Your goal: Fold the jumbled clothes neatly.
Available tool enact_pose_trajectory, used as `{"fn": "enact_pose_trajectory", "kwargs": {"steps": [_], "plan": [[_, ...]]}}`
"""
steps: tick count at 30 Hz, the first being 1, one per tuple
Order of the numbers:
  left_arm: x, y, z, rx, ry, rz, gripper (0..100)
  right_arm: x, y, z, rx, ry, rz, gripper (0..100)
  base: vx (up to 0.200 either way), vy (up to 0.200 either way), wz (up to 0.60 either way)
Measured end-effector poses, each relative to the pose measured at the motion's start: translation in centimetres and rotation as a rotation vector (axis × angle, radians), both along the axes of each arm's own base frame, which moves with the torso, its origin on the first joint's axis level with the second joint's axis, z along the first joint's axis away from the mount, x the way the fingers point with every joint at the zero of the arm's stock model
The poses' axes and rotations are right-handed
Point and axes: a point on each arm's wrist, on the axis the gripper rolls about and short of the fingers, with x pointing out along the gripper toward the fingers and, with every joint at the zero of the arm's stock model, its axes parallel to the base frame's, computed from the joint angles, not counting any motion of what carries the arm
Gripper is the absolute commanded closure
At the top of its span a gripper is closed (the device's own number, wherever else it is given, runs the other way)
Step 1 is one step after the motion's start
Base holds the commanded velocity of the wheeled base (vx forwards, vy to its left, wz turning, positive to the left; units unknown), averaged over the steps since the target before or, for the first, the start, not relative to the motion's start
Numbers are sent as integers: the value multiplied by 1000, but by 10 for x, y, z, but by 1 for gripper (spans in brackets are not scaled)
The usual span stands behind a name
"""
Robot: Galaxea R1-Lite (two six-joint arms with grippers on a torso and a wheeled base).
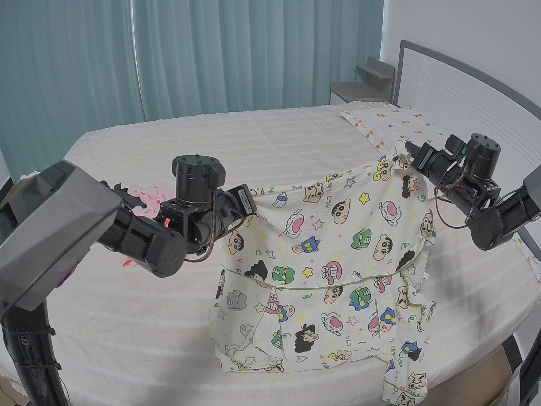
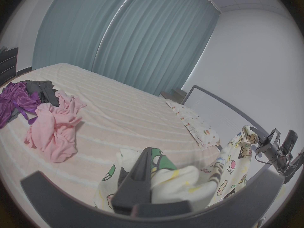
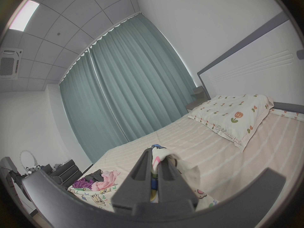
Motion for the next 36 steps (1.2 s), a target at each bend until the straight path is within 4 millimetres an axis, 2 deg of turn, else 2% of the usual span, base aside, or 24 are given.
{"fn": "enact_pose_trajectory", "kwargs": {"steps": [7,8,9,18,23,27,30,36], "plan": [[21,-4,-29,16,35,12,100,24,3,-37,-10,45,-30,100,0,0,0],[25,-4,-34,18,39,15,0,27,4,-43,-11,52,-31,100,0,0,0],[28,-4,-38,19,43,18,0,30,5,-48,-12,60,-33,0,0,0,0],[67,3,-57,12,1,110,0,68,7,-74,16,55,-99,0,0,0,0],[90,18,-74,24,-3,190,0,95,6,-89,93,64,-197,0,0,0,0],[104,34,-88,41,16,240,0,108,6,-108,160,126,-234,0,0,0,0],[114,47,-94,52,33,274,0,115,4,-115,207,141,-253,0,0,0,0],[121,70,-105,73,85,322,0,123,-20,-119,259,131,-323,0,0,0,0]]}}
